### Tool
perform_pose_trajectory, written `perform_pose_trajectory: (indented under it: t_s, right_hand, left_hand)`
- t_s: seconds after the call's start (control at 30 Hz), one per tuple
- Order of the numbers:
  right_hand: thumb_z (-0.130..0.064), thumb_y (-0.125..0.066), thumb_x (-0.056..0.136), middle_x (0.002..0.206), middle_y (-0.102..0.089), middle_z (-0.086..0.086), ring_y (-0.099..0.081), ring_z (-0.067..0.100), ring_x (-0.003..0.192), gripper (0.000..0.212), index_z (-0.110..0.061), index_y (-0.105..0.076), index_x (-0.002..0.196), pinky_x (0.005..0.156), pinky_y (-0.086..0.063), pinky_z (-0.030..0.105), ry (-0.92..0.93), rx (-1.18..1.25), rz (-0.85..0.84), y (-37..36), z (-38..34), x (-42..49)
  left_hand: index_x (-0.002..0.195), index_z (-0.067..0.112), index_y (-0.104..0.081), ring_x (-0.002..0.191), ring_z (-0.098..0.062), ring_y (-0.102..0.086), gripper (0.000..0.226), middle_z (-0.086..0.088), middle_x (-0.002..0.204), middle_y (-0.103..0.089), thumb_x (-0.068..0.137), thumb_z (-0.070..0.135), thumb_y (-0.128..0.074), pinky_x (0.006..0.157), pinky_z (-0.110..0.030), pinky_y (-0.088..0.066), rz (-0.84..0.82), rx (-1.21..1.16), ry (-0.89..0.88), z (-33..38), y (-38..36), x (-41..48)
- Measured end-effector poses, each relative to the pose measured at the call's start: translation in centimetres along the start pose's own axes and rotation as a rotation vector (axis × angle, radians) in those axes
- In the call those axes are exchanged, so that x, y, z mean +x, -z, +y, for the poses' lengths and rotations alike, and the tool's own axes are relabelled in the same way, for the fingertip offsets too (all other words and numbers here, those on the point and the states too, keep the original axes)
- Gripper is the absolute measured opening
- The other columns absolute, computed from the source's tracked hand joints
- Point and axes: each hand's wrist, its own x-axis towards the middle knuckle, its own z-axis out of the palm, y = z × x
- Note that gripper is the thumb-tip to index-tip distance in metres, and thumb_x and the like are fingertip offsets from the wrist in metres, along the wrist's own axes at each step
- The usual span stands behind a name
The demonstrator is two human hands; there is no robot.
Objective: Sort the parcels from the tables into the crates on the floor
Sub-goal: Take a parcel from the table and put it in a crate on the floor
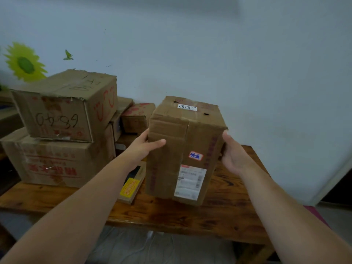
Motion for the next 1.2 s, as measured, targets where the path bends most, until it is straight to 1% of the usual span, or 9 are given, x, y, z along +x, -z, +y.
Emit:
perform_pose_trajectory:
  t_s: [0.1,0.2,0.33,0.53,0.67,0.83,0.97,1.1,1.2]
  right_hand:
    - [-0.042,-0.084,0.062,0.115,-0.066,-0.002,-0.061,0.019,0.107,0.081,-0.028,-0.045,0.132,0.099,-0.045,0.045,-0.006,-0.171,0.061,-0.4,0.6,0.0]
    - [-0.018,-0.081,0.07,0.118,-0.064,0.003,-0.063,0.021,0.104,0.08,-0.022,-0.041,0.139,0.092,-0.052,0.041,-0.003,-0.222,0.182,-0.7,1.1,0.2]
    - [-0.023,-0.075,0.076,0.117,-0.064,0.001,-0.067,0.017,0.096,0.073,-0.023,-0.039,0.14,0.081,-0.054,0.034,0.013,-0.117,0.208,-1.2,1.2,0.1]
    - [-0.034,-0.066,0.084,0.109,-0.069,-0.001,-0.068,0.02,0.097,0.069,-0.031,-0.032,0.144,0.099,-0.047,0.047,-0.043,-0.097,0.111,-1.5,0.2,0.6]
    - [-0.037,-0.079,0.069,0.114,-0.066,0.006,-0.064,0.022,0.101,0.085,-0.013,-0.037,0.139,0.102,-0.044,0.048,-0.077,-0.107,0.202,-1.0,0.9,0.4]
    - [-0.025,-0.067,0.084,0.115,-0.068,0.004,-0.064,0.022,0.104,0.055,-0.021,-0.045,0.134,0.101,-0.044,0.048,-0.066,-0.083,0.174,-1.0,2.3,-0.7]
    - [-0.021,-0.059,0.09,0.109,-0.072,-0.001,-0.066,0.021,0.105,0.054,-0.039,-0.04,0.138,0.097,-0.047,0.045,-0.084,-0.056,0.103,-0.2,2.9,-1.5]
    - [-0.035,-0.069,0.081,0.116,-0.068,0.003,-0.066,0.022,0.105,0.072,-0.027,-0.033,0.143,0.099,-0.046,0.049,-0.074,-0.093,0.246,1.7,3.5,-3.2]
    - [-0.039,-0.073,0.077,0.11,-0.068,0.006,-0.068,0.023,0.098,0.07,-0.016,-0.037,0.133,0.097,-0.049,0.048,-0.091,-0.05,0.361,3.7,3.9,-5.2]
  left_hand:
    - [0.135,0.023,-0.049,0.107,-0.015,-0.06,0.054,0.002,0.12,-0.062,0.085,0.029,-0.068,0.071,-0.018,-0.046,0.088,0.0,-0.043,-0.2,-0.1,0.4]
    - [0.139,0.025,-0.044,0.092,-0.007,-0.062,0.055,0.002,0.119,-0.062,0.088,0.033,-0.063,0.063,-0.015,-0.048,0.112,-0.034,-0.05,0.0,-0.2,0.2]
    - [0.141,0.037,-0.035,0.083,-0.006,-0.062,0.054,0.011,0.105,-0.06,0.091,0.035,-0.057,0.052,-0.017,-0.051,0.081,-0.165,0.017,0.4,-0.3,0.0]
    - [0.146,0.033,-0.03,0.097,-0.012,-0.056,0.067,0.001,0.131,-0.052,0.087,0.042,-0.06,0.074,-0.025,-0.044,0.14,-0.138,0.044,-0.7,-0.1,-0.3]
    - [0.127,0.019,-0.054,0.104,-0.024,-0.061,0.052,-0.007,0.123,-0.062,0.083,0.045,-0.064,0.094,-0.043,-0.047,0.173,-0.164,0.14,-1.3,0.7,0.0]
    - [0.118,0.037,-0.049,0.096,-0.021,-0.063,0.029,-0.002,0.111,-0.064,0.091,0.044,-0.054,0.071,-0.036,-0.051,0.054,-0.25,0.152,-1.3,0.3,-0.3]
    - [0.123,0.045,-0.049,0.103,-0.021,-0.063,0.039,0.005,0.115,-0.064,0.086,0.054,-0.054,0.092,-0.044,-0.049,0.011,-0.192,0.141,-2.3,-0.3,0.0]
    - [0.132,0.035,-0.046,0.099,-0.02,-0.065,0.059,0.003,0.113,-0.066,0.078,0.052,-0.061,0.078,-0.034,-0.052,-0.047,-0.188,0.123,-2.8,-2.6,0.0]
    - [0.133,0.027,-0.046,0.101,-0.024,-0.065,0.07,-0.004,0.115,-0.065,0.071,0.05,-0.067,0.086,-0.042,-0.052,-0.086,-0.21,0.149,-3.0,-5.2,0.1]
